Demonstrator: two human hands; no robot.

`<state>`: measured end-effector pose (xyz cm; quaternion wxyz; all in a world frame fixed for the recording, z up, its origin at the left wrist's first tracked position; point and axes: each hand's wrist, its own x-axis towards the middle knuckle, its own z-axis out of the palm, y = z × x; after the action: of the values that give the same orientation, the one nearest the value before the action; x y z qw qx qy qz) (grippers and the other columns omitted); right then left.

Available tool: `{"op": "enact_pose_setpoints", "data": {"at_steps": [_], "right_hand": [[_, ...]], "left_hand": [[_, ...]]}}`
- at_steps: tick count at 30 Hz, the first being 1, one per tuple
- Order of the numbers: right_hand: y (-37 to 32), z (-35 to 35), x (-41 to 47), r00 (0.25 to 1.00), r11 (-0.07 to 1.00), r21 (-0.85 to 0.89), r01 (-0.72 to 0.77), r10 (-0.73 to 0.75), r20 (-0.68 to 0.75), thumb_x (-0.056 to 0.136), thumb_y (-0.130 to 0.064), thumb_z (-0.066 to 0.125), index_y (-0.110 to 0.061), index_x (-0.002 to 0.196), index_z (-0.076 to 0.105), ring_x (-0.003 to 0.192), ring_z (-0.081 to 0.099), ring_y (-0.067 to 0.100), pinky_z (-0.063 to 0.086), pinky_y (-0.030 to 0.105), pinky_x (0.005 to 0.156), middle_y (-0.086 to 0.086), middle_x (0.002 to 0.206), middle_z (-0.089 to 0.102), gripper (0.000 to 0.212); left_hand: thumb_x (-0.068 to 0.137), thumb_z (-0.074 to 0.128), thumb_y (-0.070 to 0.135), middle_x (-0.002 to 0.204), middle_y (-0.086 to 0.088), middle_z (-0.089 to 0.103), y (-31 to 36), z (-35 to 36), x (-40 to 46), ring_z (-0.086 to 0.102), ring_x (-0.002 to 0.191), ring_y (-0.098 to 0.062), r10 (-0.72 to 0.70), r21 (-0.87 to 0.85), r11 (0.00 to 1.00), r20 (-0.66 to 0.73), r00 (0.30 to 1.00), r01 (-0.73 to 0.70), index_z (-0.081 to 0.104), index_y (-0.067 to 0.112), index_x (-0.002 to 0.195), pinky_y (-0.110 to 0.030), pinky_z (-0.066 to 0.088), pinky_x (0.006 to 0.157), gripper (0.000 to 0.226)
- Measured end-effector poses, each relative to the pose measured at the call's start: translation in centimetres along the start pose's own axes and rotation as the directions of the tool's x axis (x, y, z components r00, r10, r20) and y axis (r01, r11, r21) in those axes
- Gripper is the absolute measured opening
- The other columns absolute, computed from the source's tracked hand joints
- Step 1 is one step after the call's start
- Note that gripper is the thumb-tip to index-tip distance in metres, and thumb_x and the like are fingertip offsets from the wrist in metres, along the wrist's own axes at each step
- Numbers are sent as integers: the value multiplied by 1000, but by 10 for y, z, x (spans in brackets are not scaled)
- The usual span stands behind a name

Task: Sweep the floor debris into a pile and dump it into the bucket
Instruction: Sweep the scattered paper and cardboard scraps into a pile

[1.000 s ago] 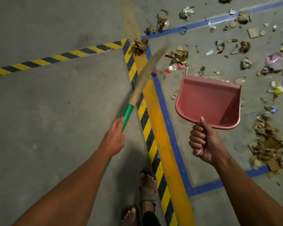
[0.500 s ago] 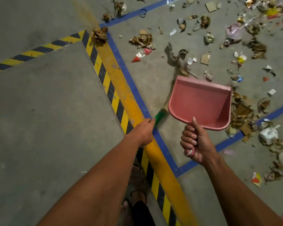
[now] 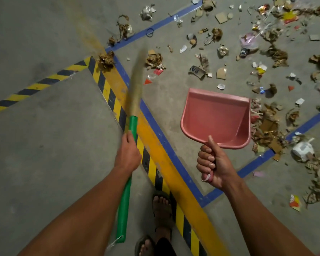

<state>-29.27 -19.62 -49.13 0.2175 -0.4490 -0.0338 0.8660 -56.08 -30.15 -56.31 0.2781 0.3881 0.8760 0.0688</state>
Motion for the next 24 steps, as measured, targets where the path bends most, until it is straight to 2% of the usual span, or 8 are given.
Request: {"op": "enact_pose_setpoints", "data": {"at_steps": [2, 4, 9, 13, 15, 18, 21, 24], "right_hand": [[-2, -1, 9, 1000, 1000, -4, -7, 8, 5, 103, -52, 56, -21, 70, 41, 34, 24, 3, 15, 20, 34, -9, 50, 26, 47], [-5, -4, 20, 1000, 1000, -3, -21, 21, 5, 103, -51, 57, -21, 70, 42, 34, 24, 3, 16, 20, 34, -9, 49, 27, 47], [-19, -15, 38, 999, 999, 5, -39, 39, -17, 103, -51, 56, -21, 69, 42, 33, 25, 3, 17, 19, 33, -9, 48, 28, 47], [-41, -16, 40, 998, 1000, 7, -30, 31, -55, 103, -52, 55, -22, 68, 41, 32, 24, 3, 15, 19, 33, -9, 47, 27, 48], [-52, -12, 39, 998, 1000, -1, -21, 21, -62, 103, -52, 54, -21, 68, 42, 32, 24, 3, 17, 19, 32, -9, 47, 27, 48], [-65, 0, 38, 998, 1000, -6, -14, 14, -59, 103, -51, 55, -21, 68, 42, 32, 24, 3, 18, 19, 31, -9, 47, 27, 48], [-73, 17, 41, 999, 1000, 3, -19, 19, -46, 103, -52, 54, -21, 68, 41, 33, 23, 3, 17, 20, 32, -9, 48, 26, 49], [-77, 36, 48, 999, 1000, -9, -19, 18, -35, 103, -52, 54, -21, 68, 41, 33, 22, 3, 15, 20, 33, -9, 49, 25, 49]], "left_hand": [[98, 60, 14, 150, -18, 36, 5, -4, 24, 57, 121, -40, -129, 65, 990, 56, 990, 126, 19, 1, 159, -46, 49, 98, 75], [96, 65, 16, 145, -21, 42, 15, -1, 46, 56, 123, -42, -163, 148, 979, 149, 975, 141, 25, -2, 155, -47, 49, 100, 74], [95, 59, 7, 149, -19, 40, 73, 34, 56, 55, 125, -44, 110, 236, 951, 344, 932, -199, 23, 0, 157, -51, 49, 97, 72], [90, 62, 4, 148, -11, 41, 111, 46, 60, 62, 107, -38, 390, 212, 815, 487, 782, -539, 26, 11, 157, -50, 57, 83, 77], [89, 64, 5, 145, -8, 42, 115, 43, 63, 62, 93, -33, 481, 200, 757, 475, 737, -622, 30, 15, 153, -50, 59, 72, 73], [94, 57, 6, 157, -5, 30, 104, 22, 62, 61, 101, -33, 543, 180, 741, 405, 735, -647, 19, 17, 161, -50, 58, 72, 77], [99, 54, 9, 162, -5, 25, 75, -3, 70, 61, 113, -35, 527, 102, 822, 241, 815, -561, 19, 13, 163, -50, 56, 82, 73], [99, 56, 11, 160, -9, 31, 46, -28, 94, 59, 119, -39, 388, 41, 920, 47, 921, -390, 25, 9, 161, -51, 55, 91, 69]]}}
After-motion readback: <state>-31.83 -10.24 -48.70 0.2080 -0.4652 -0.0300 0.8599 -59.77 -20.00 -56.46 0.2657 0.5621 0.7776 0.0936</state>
